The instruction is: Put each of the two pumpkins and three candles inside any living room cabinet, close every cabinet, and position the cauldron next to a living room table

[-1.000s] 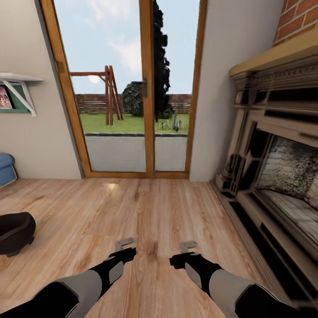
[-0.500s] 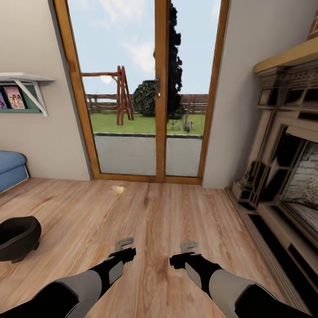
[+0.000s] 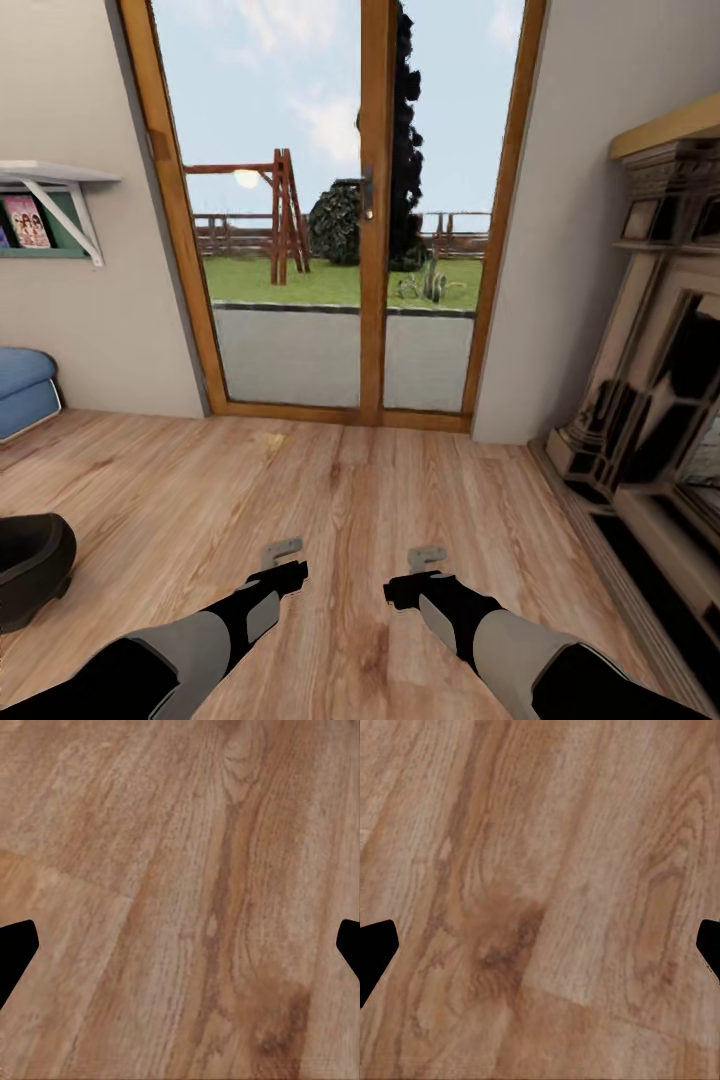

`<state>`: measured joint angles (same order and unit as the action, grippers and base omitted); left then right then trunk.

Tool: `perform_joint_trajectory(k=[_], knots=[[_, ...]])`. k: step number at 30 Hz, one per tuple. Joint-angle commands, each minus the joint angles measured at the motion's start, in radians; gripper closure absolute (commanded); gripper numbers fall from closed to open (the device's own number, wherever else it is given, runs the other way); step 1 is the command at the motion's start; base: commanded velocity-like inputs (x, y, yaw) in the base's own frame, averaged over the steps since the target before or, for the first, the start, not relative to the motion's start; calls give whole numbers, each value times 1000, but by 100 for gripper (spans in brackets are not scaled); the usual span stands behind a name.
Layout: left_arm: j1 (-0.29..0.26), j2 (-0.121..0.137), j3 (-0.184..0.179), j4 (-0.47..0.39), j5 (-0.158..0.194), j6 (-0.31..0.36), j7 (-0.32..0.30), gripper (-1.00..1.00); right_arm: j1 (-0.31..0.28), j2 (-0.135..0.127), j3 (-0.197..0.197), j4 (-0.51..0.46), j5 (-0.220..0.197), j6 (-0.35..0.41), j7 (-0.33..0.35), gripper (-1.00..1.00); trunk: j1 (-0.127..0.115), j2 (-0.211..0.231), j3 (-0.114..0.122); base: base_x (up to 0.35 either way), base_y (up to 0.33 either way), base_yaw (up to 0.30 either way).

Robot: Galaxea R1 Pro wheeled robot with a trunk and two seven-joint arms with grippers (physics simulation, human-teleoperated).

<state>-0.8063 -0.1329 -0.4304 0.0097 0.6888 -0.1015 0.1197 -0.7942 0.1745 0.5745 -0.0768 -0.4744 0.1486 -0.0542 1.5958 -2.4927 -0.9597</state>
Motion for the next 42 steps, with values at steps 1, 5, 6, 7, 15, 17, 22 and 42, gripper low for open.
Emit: perform_joint_trajectory(k=[1,5,6,7,15,17,22,42], knots=[[-1,-1,-8,1,6,-3,3,-100,0,0,8,-1,-9,5,-6,-100,0,0,0,332,0,213],[-1,-1,-8,1,6,-3,3,-100,0,0,8,-1,-9,5,-6,-100,0,0,2,332,0,229],[-1,-1,-8,1,6,-3,3,-100,0,0,8,-1,-8,5,-6,-100,0,0,3,332,0,237],[-1,-1,-8,1,6,-3,3,-100,0,0,8,-1,-9,5,-6,-100,0,0,4,332,0,239],[-1,-1,-8,1,6,-3,3,-100,0,0,8,-1,-9,5,-6,-100,0,0,10,332,0,243],[-1,-1,-8,1,6,-3,3,-100,0,0,8,-1,-9,5,-6,-100,0,0,11,332,0,245],[-1,-1,-8,1,6,-3,3,-100,0,0,8,-1,-9,6,-6,-100,0,0,14,332,-48,254],[-1,-1,-8,1,8,-3,3,-100,0,0,8,-1,-9,7,-6,-100,0,0,23,321,-153,250]])
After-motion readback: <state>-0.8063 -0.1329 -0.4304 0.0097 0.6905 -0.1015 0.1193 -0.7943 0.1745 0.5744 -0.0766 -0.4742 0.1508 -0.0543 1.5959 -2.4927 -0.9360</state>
